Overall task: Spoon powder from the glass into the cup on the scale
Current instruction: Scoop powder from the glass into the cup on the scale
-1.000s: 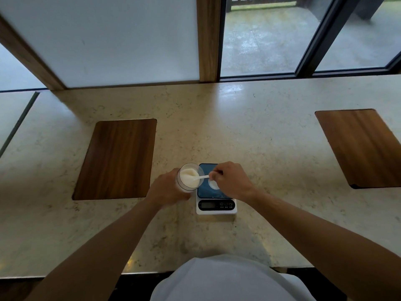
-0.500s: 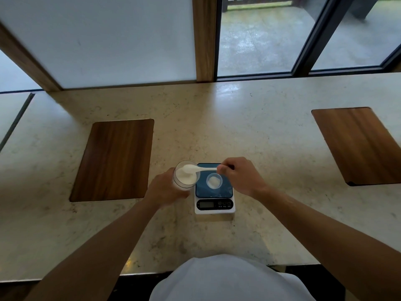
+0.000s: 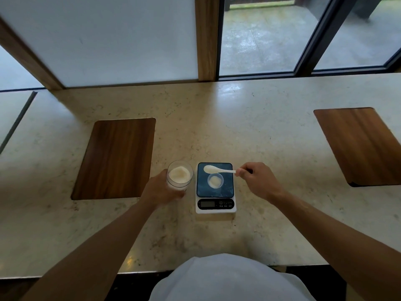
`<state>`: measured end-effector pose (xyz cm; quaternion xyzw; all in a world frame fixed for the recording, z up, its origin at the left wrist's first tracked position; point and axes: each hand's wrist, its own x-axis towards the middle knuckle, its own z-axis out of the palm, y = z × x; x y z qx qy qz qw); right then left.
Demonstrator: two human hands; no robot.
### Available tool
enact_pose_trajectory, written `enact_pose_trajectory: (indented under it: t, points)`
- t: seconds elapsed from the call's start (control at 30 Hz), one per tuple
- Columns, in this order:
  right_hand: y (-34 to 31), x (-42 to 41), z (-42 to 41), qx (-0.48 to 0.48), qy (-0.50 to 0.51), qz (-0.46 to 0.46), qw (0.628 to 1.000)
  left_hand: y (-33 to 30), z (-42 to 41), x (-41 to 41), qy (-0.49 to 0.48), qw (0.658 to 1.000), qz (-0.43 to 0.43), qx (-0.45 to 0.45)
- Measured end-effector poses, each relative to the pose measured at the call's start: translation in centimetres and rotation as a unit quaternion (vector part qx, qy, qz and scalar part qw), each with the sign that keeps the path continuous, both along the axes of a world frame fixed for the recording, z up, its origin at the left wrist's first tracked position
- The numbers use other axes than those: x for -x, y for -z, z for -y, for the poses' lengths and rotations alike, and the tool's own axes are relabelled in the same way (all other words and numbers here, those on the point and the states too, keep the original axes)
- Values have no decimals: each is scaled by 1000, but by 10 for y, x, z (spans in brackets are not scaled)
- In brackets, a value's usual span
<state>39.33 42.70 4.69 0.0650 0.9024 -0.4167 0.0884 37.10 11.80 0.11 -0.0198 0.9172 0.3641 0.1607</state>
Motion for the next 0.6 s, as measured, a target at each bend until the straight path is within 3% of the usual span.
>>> enact_pose_trajectory:
  t: [0.6]
  points:
    - [38, -6, 1, -88, 13, 27, 996, -5, 6, -4, 4, 1000, 2, 3]
